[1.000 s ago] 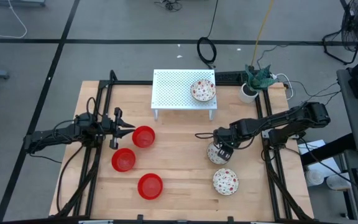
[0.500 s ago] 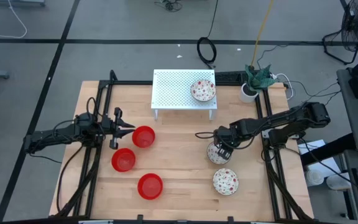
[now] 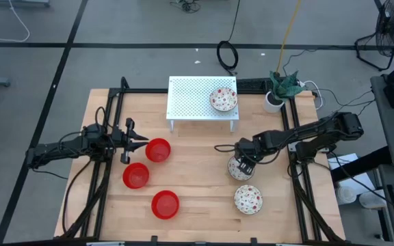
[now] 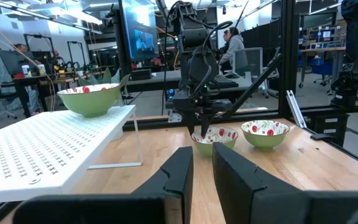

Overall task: Pick & Place Mini bowls
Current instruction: Stack the top white patterned bowl on the white patterned bowl on the shelf

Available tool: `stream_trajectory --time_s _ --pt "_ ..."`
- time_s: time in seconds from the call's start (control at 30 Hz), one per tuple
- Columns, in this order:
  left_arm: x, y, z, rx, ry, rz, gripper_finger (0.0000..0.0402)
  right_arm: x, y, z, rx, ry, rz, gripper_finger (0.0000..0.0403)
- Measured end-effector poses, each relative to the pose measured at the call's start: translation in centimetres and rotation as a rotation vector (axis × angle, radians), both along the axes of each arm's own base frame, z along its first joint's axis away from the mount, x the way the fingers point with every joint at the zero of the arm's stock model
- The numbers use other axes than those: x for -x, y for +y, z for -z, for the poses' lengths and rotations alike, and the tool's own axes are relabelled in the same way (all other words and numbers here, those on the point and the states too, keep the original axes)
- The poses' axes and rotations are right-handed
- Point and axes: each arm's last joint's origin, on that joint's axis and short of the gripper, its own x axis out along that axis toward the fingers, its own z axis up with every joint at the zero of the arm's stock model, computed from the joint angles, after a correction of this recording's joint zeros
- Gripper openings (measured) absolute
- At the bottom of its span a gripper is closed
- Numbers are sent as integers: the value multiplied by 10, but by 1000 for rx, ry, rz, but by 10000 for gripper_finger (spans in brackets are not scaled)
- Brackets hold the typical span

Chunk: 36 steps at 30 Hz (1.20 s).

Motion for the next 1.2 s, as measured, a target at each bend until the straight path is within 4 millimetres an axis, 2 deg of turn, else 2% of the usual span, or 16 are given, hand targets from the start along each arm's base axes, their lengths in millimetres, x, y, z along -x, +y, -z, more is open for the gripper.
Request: stream_trajectory --time_s 0.33,1.0,1.2 --pt "0 0 0 0 0 0 65 7 0 9 -4 36 0 157" --pt "0 0 0 0 0 0 65 2 -1 9 -63 -7 30 155" --pt "0 0 0 0 0 0 65 2 -7 9 -73 -4 57 155"
